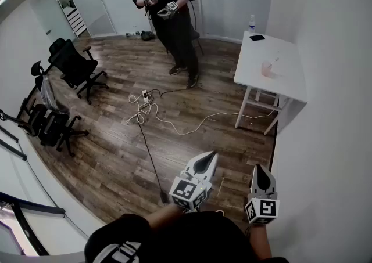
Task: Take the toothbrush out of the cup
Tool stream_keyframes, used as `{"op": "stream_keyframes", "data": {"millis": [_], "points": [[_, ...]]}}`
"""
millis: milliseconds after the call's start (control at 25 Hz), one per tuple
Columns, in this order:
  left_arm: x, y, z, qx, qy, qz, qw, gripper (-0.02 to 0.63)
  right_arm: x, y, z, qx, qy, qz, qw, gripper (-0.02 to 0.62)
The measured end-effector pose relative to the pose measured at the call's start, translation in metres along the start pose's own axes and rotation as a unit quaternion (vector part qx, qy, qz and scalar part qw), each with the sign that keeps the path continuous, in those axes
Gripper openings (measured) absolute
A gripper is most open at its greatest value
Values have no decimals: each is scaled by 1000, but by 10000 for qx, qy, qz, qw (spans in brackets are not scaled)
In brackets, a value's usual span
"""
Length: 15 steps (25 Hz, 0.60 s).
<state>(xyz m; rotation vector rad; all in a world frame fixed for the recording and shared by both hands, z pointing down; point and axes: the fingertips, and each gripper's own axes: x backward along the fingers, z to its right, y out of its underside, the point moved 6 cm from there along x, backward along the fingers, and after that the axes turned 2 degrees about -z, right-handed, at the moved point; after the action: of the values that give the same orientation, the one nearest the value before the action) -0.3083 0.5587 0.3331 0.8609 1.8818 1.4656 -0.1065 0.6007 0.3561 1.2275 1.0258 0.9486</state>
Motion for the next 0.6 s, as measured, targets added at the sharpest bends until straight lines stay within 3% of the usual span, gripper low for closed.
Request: {"op": "stream_keyframes", "data": {"millis": [600], "points": [[14, -10, -8, -1, 17, 62, 10000, 18, -10, -10, -22, -55, -117, 86, 9999, 17]]}}
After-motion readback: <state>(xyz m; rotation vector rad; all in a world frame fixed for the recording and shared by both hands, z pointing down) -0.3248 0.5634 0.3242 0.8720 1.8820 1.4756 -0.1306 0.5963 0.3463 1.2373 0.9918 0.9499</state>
